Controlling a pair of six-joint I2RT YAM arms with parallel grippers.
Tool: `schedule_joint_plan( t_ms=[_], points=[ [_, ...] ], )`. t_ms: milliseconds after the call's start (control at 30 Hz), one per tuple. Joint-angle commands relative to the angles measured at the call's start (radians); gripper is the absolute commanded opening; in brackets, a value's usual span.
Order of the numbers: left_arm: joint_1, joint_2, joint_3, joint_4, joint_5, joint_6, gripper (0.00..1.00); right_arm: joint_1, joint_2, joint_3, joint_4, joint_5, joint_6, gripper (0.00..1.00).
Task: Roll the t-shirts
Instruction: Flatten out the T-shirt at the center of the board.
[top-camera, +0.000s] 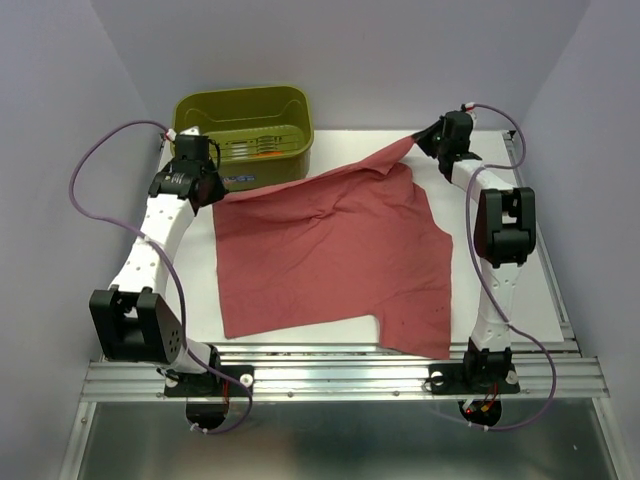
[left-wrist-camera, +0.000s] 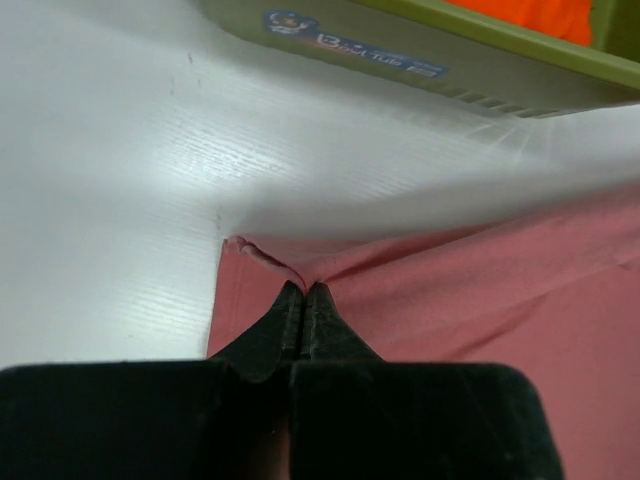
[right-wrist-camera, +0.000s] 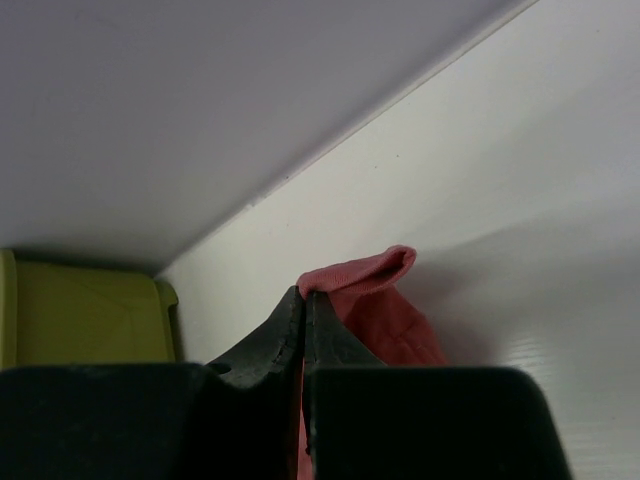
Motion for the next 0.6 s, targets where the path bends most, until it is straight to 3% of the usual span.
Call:
schedule_joint_plan(
  t_ms=[0,233,567],
  points=[
    [0.034,-0.017,-0.045,-0.017,-0.043,0.018,0.0,0.002,0.012,0.054,0.09,-0.019,0.064,0.01],
    [0.071,0.049,-0.108,0.055,-0.024,-0.012,0.0,0.002,0.033,0.034,0.111,-0.047,0.139,0.01],
    [0.117,0.017,-0.187,0.089,-0.015,-0.048,0.0,0.06,0.01,-0.026,0.186,-0.073,0.178,0.01]
  ],
)
